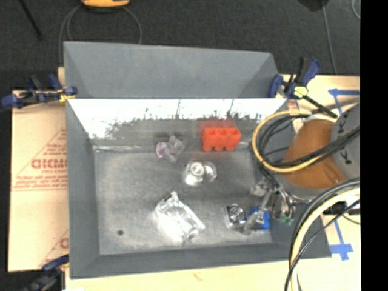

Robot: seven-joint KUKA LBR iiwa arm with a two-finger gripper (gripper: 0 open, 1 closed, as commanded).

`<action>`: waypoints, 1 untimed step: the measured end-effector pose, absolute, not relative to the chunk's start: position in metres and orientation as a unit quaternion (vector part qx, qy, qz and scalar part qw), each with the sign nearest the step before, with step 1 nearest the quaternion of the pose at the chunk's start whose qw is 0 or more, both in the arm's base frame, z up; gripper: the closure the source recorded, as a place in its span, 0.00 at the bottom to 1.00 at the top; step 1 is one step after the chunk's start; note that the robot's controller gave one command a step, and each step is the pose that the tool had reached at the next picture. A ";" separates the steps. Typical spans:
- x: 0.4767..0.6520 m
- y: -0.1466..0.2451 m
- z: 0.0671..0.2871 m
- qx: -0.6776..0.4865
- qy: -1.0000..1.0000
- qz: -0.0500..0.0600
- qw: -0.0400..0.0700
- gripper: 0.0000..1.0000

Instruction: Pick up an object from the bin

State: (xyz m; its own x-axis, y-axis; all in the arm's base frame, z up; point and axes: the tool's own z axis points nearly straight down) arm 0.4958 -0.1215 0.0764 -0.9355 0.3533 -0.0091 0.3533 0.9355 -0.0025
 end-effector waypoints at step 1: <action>0.498 -0.150 0.075 0.195 0.981 0.005 0.002 0.00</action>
Offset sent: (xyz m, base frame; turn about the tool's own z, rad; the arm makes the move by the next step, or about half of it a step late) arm -0.0018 -0.0313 -0.0064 0.0331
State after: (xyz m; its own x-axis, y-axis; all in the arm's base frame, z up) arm 0.4984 -0.1502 0.0754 -0.9237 0.3831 -0.0023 0.3830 0.9237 0.0097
